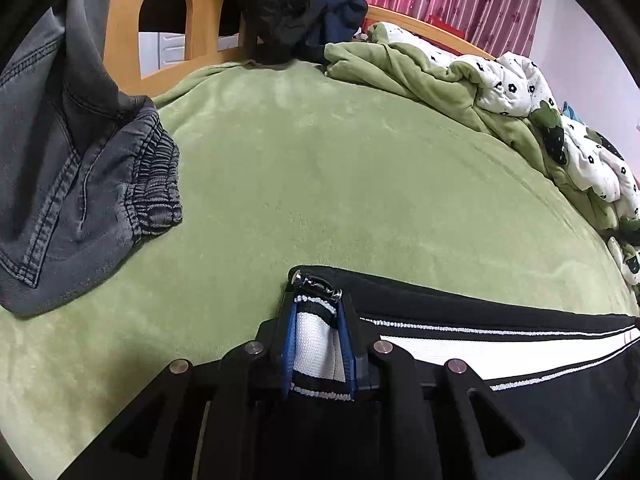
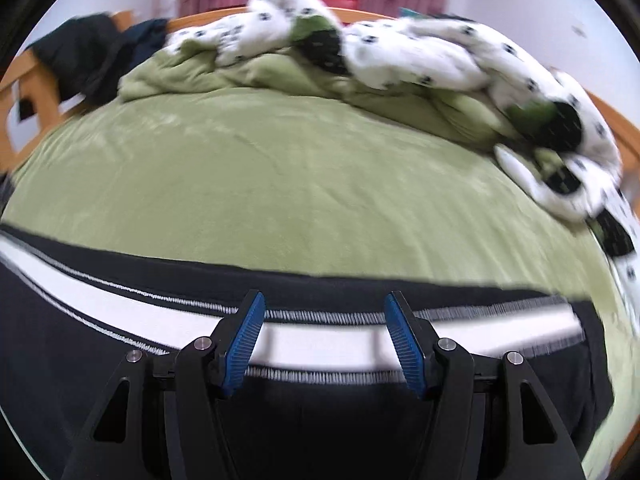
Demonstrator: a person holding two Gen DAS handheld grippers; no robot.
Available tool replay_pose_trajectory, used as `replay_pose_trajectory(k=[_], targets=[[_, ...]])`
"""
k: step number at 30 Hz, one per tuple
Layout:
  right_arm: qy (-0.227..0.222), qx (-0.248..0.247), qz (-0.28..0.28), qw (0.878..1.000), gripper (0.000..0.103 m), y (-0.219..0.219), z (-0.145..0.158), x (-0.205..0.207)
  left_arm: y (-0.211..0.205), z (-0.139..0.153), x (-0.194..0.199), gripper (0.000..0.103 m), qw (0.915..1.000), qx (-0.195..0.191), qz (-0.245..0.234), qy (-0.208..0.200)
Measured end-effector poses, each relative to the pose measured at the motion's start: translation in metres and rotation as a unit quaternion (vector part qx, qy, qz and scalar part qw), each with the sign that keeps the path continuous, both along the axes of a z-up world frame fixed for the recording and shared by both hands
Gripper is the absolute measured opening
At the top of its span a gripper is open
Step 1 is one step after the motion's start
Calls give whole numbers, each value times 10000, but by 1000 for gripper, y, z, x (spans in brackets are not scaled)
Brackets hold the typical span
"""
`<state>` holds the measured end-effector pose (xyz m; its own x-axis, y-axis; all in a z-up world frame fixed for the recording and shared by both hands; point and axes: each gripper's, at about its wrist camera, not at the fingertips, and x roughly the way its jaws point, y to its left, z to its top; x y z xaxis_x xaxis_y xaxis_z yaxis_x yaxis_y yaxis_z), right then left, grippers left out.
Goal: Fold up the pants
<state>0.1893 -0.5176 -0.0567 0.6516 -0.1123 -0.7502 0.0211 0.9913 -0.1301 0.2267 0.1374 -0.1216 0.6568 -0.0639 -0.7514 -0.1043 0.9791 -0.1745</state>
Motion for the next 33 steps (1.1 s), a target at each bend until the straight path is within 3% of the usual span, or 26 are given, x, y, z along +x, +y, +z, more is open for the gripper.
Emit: replay_pose_trajectory(k=[3, 6, 8, 9, 10, 11, 13, 15, 17, 18, 21, 23, 25, 28, 29, 31, 33], targets=[[128, 48, 402, 9991, 67, 0, -8, 20, -1, 1, -2, 19, 10000, -3, 5, -37], [743, 281, 1036, 9914, 67, 3, -26, 44, 0, -1, 0, 19, 10000, 42, -3, -30], [1100, 104, 1352, 9846, 67, 7, -41, 53, -1, 0, -1, 19, 10000, 70, -20, -34], [1133, 118, 1458, 9827, 55, 7, -43, 54, -1, 0, -1, 19, 10000, 79, -32, -36], [1165, 221, 1597, 9800, 20, 8, -42, 53, -1, 1, -3, 19, 9999, 86, -41, -52], [1203, 277, 1691, 9778, 10, 9, -41, 51, -1, 1, -4, 19, 9999, 81, -52, -74], [1080, -75, 1791, 9779, 6, 15, -38, 42, -1, 2, -6, 19, 9998, 69, -70, -143], [819, -209, 1809, 9799, 5, 17, -26, 34, 3, 9, -12, 19, 9995, -91, -49, -298], [353, -25, 1716, 9845, 5, 12, -4, 31, 8, 17, -16, 19, 9984, -267, -64, -485], [218, 50, 1685, 9855, 5, 10, 2, 32, 7, 16, -12, 19, 9990, -177, -41, -417], [455, 29, 1549, 9869, 5, 14, -21, 49, 3, -5, 4, 19, 9999, 36, 64, 79], [715, -153, 1419, 9872, 7, 19, -50, 58, -1, -7, 4, 23, 9996, 244, 88, 106], [409, -252, 1177, 9919, 11, 23, -49, 51, -2, 0, 0, 28, 9995, 288, 77, 80], [112, 1, 818, 9966, 15, 14, -29, 34, 6, 14, -15, 41, 9995, 284, 141, 88], [-73, 51, 661, 9978, 18, 8, -20, 27, 9, 18, -23, 46, 9995, 273, 147, 65], [-350, 168, 143, 9991, 37, -12, -5, 10, 17, 24, -42, 52, 9997, 173, 173, -24], [-375, 475, -385, 9974, 37, -34, 3, -4, 27, 28, -65, 53, 9999, 4, 143, -25]])
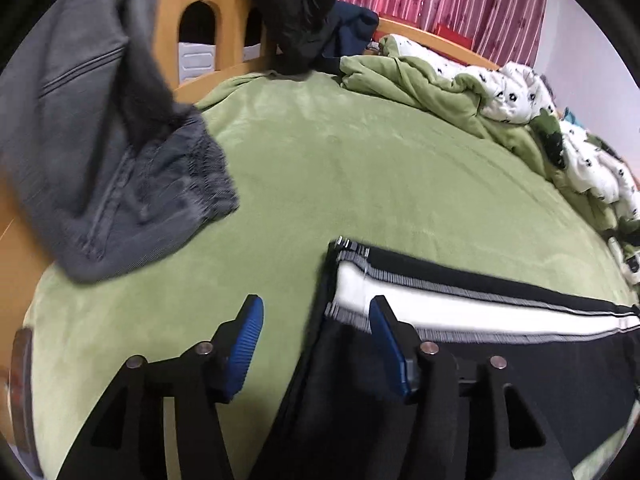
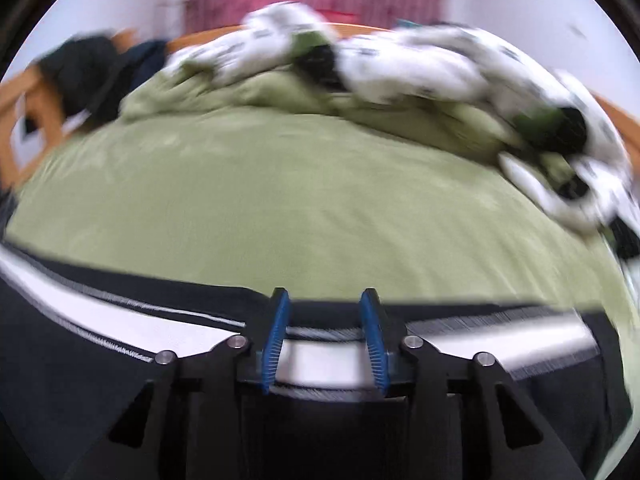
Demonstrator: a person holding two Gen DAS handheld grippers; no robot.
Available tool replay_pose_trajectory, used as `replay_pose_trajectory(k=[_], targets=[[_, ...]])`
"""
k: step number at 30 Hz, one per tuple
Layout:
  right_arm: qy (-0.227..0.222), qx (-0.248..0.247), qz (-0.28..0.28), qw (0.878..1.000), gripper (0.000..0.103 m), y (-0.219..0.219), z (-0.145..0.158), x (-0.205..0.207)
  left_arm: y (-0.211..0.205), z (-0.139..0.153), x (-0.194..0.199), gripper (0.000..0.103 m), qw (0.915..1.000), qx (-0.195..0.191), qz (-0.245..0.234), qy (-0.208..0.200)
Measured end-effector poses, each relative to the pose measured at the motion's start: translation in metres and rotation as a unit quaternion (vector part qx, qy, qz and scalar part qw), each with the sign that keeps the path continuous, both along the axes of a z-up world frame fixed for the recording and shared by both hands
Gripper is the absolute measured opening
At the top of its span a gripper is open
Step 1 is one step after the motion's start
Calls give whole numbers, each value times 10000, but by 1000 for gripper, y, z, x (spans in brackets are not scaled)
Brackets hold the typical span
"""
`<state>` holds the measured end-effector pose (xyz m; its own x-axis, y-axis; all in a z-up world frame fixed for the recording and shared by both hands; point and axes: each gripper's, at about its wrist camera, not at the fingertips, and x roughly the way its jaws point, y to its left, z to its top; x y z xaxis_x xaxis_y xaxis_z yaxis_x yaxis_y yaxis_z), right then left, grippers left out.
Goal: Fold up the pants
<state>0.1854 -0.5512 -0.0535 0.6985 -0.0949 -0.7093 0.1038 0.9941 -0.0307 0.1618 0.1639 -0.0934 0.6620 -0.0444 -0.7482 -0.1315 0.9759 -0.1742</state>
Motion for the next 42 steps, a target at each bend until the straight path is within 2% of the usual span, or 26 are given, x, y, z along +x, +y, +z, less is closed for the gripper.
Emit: replay_pose_trajectory(k=[3, 6, 8, 10, 12, 14, 16, 17, 19, 22, 23, 25, 28, 29, 30, 35, 38, 42], targets=[[335, 288, -720, 9964, 37, -16, 7, -19, 13, 3, -33, 55, 9993, -379, -40, 62], [489, -113, -1090, 9928, 37, 8, 22, -47, 18, -2, -63, 56, 9976, -654, -104, 206], [355, -319, -934, 9945, 44, 34, 35, -67, 20, -6, -81, 56, 9966, -760, -174, 271], [223, -441, -709, 9963, 56, 60, 46, -84, 18, -14, -102, 56, 9943, -987, -305, 264], [46, -458, -443, 9980, 58, 88, 58, -99, 15, -24, -118, 56, 9906, -1244, -478, 316], [-35, -288, -181, 9994, 58, 115, 65, -109, 11, -42, -130, 56, 9833, -1655, -652, 374], [-60, -15, -7, 10000, 58, 134, 69, -112, 5, -54, -133, 56, 9798, -1856, -666, 343], [-67, 122, 44, 9999, 58, 141, 70, -113, 1, -59, -131, 56, 9810, -1827, -619, 216], [-106, 334, 120, 9993, 58, 156, 71, -116, -1, -61, -127, 55, 9821, -1825, -472, 5], [-30, 553, 123, 9984, 58, 173, 66, -120, 6, -62, -109, 53, 9775, -2096, -178, -140], [15, 651, 145, 9978, 58, 176, 63, -120, 8, -65, -99, 43, 9762, -2167, -4, -47], [97, 792, 181, 9966, 58, 179, 56, -121, 11, -67, -88, 31, 9737, -2262, 274, -16], [223, 745, 55, 9970, 58, 180, 48, -121, 26, -68, -91, 26, 9628, -2609, 605, -352], [261, 725, 46, 9970, 58, 180, 48, -122, 29, -71, -91, 26, 9615, -2625, 685, -430], [247, 700, 15, 9972, 58, 179, 48, -123, 28, -76, -87, 26, 9626, -2605, 669, -328], [331, 680, -145, 9970, 58, 165, 41, -125, 20, -72, -75, 27, 9721, -2249, 607, -274], [440, 759, -230, 9959, 58, 157, 37, -124, 21, -73, -76, 36, 9690, -2382, 573, -311], [456, 839, -272, 9951, 58, 152, 38, -125, 13, -66, -71, 34, 9794, -1916, 629, -117]])
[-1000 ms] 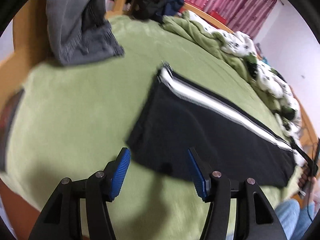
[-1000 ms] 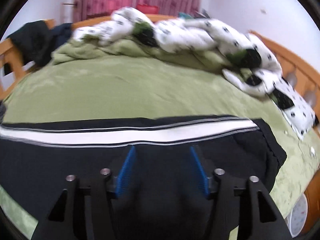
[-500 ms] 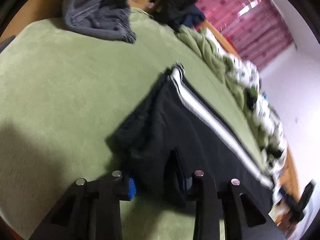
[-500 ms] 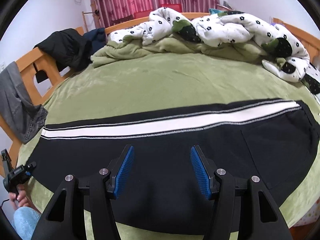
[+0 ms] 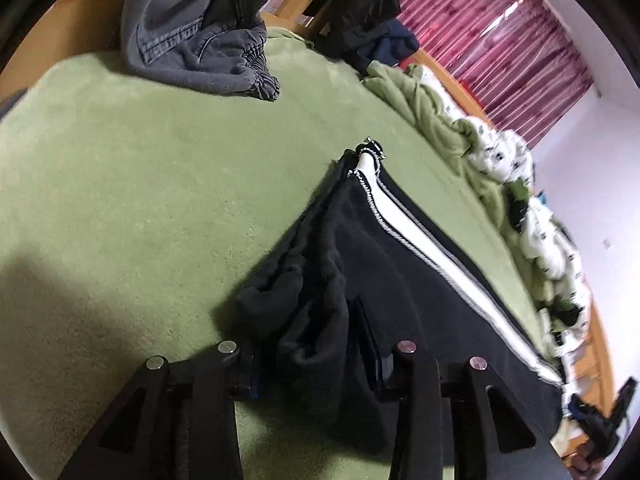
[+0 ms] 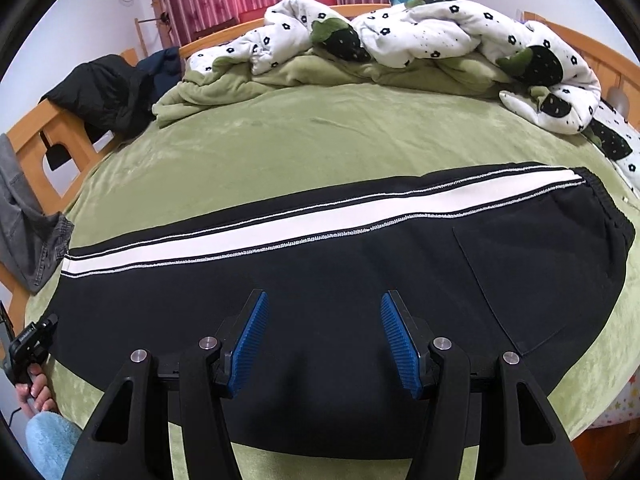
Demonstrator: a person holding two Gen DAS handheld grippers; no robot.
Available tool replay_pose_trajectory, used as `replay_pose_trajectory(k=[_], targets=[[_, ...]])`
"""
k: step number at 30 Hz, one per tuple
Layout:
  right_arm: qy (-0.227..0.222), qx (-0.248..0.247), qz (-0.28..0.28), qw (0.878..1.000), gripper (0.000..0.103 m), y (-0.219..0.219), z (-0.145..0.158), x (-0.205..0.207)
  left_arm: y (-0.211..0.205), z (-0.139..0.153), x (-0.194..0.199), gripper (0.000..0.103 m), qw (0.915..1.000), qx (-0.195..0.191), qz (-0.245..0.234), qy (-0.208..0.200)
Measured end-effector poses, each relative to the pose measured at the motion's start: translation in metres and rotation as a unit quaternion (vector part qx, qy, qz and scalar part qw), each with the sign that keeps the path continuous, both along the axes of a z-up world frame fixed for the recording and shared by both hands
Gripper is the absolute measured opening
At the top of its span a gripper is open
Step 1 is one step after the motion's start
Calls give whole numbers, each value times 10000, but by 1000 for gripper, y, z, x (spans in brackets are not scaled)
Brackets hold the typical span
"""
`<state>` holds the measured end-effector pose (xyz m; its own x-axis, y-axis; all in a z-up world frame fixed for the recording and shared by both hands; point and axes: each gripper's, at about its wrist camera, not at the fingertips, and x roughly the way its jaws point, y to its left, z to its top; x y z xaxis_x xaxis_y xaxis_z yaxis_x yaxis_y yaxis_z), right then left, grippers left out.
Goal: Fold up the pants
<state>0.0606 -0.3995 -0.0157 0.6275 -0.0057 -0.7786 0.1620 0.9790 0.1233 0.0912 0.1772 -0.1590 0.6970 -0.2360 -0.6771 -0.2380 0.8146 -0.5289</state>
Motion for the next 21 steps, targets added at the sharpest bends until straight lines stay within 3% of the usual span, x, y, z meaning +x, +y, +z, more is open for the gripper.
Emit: replay_pose_trajectory(k=[2, 7, 11, 16, 19, 21], targets=[[-2, -14, -26, 10000, 58, -2, 1, -1, -1, 9, 4, 20, 9996, 261, 10, 101], [112, -79, -92, 9999, 58, -12, 0, -7, -21, 55, 10, 19, 9961, 876, -116, 31], [127, -197, -164, 9996, 58, -30, -2, -17, -65, 104, 11, 19, 9843, 1738, -250, -198], [62, -632, -291, 9976, 58, -54, -6, -29, -165, 159, 11, 18, 9624, 2457, -880, -759], [37, -638, -435, 9970, 58, -73, -5, -38, -240, 172, 10, 17, 9493, 2578, -1511, -980], [-41, -577, -502, 9971, 58, -85, -3, -47, -290, 169, 11, 17, 9456, 2482, -1864, -972]])
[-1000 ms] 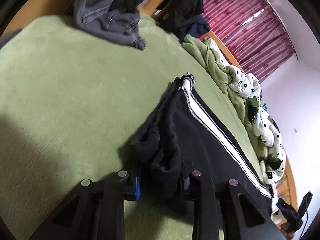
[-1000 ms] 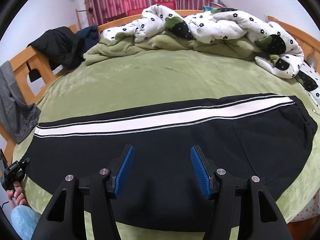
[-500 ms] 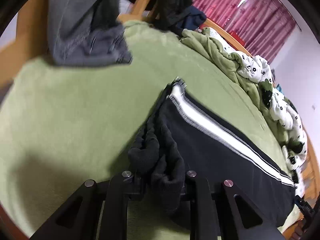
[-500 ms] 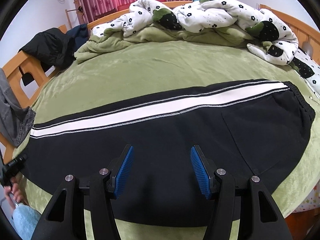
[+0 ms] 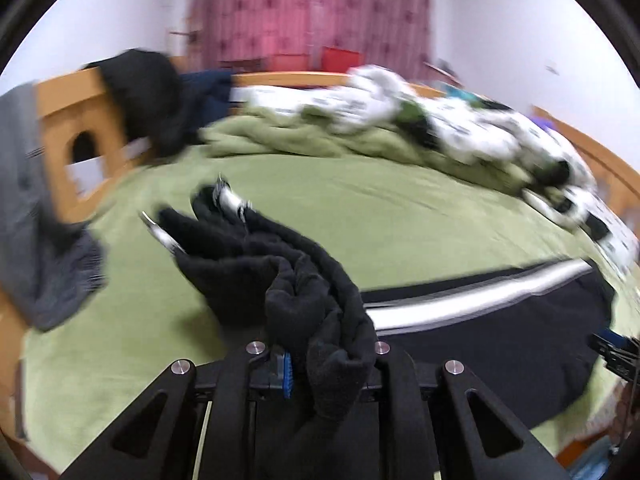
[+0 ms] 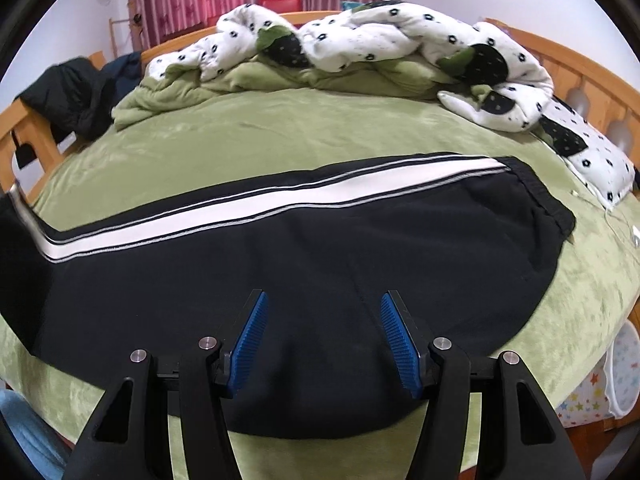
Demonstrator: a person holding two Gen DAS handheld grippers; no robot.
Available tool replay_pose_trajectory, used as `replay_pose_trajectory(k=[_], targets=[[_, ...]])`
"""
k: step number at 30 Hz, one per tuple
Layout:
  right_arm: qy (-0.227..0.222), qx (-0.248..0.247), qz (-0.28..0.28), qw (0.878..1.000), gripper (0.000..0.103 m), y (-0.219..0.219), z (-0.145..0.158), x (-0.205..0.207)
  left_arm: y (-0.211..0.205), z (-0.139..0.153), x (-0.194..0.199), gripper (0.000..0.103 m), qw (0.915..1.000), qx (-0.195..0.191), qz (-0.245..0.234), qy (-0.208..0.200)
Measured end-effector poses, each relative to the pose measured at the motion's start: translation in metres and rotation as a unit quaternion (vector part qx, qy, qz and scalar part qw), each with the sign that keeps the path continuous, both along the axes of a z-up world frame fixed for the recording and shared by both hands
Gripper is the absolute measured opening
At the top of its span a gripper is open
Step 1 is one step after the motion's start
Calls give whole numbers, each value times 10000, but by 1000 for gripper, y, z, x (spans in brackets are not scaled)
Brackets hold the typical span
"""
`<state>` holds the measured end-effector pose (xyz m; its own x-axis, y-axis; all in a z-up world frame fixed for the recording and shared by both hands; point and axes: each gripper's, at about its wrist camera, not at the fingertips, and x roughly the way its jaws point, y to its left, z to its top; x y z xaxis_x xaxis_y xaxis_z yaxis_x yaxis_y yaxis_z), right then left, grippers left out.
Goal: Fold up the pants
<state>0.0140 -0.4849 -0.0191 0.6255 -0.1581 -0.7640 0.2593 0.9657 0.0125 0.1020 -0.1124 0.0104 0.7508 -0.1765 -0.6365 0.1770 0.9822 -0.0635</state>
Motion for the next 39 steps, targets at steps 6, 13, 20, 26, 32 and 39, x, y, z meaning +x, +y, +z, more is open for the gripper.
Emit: replay_pose_trajectory(k=[6, 13, 20, 26, 32, 39], targets=[[-138, 61, -309, 9994, 58, -38, 1, -24, -117, -62, -5, 17, 9916, -655, -824, 747], [-125, 564, -636, 9963, 58, -69, -4, -39, -156, -124, -39, 20, 9845, -700, -1199, 1070], [-146, 671, -224, 9974, 58, -46, -7, -25, -102, -76, -61, 66, 9777, -873, -1604, 1037], [-215, 1450, 633, 9872, 58, 12, -1, 9, -27, -62, -68, 67, 9939, -66, -735, 814], [267, 1342, 1312, 9819, 58, 90, -14, 42, 43, -84, -84, 67, 9934, 217, -494, 1016], [978, 599, 1445, 9828, 14, 119, -46, 57, 64, -109, -78, 67, 9892, -320, -460, 1355]])
